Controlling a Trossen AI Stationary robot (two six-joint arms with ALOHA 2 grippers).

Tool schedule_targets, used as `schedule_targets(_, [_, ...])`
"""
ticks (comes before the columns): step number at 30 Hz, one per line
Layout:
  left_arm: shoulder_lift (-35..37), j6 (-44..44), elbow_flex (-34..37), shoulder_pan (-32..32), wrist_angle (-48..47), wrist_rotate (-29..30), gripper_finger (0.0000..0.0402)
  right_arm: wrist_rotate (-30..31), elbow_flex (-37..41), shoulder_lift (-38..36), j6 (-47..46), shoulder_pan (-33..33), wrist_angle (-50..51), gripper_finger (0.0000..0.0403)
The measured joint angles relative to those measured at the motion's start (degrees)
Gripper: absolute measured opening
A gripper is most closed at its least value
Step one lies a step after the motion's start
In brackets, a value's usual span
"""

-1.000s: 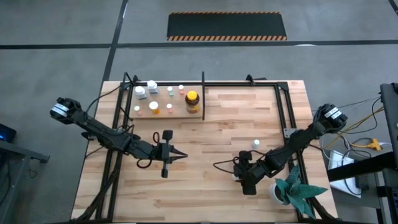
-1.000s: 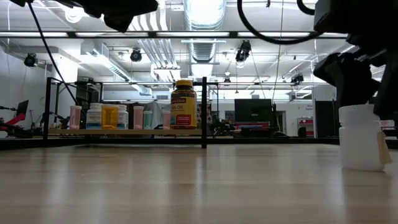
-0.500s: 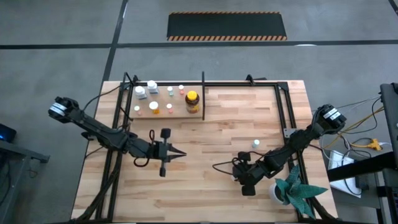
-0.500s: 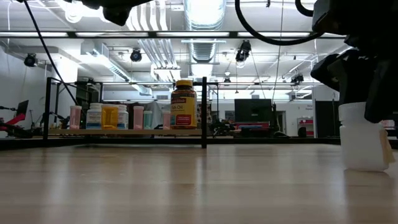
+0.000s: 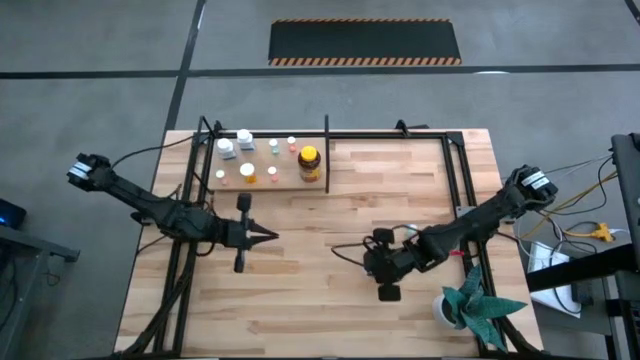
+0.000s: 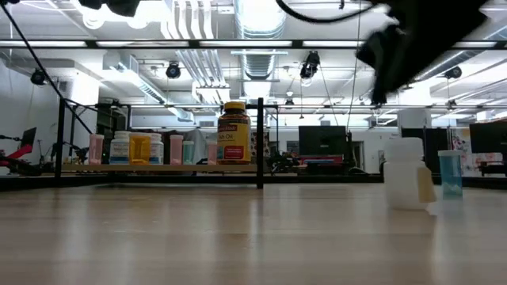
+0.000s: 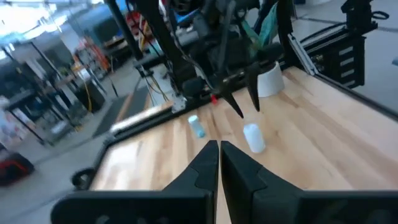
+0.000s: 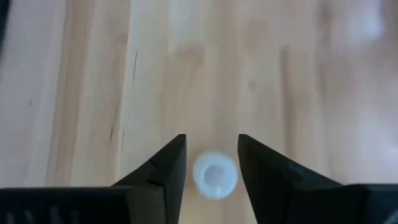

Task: Pick and place medicine bottles onto shelf by color
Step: Put the transparent pill bottle on the shelf

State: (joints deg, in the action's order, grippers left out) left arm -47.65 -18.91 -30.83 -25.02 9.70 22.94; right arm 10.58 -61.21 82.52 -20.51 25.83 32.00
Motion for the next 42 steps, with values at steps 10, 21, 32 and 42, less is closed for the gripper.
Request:
schedule_targets(10, [9.29, -2.38, 3.57, 0.02, 0.4, 0.03, 0.0, 0.01, -12.12, 0.0, 9.01, -6.11, 5.85, 0.0073])
schedule_targets(21, [10.57, -1.22, 6.12, 0.04, 3.29, 0.02, 0.0, -0.19, -6.45, 0.09, 7.31, -2.64, 9.39, 0.0186])
schedule_targets(32, [9.21, -1.12, 6.18, 0.04, 4.72, 0.02, 0.0, -1.3, 0.77, 0.09, 6.81, -1.03, 5.46, 0.0279])
schedule_targets(42, [8.32, -1.07, 6.18, 0.04, 4.89, 0.02, 0.0, -2.0, 8.7, 0.09, 4.32, -0.99, -7.5, 0.0263])
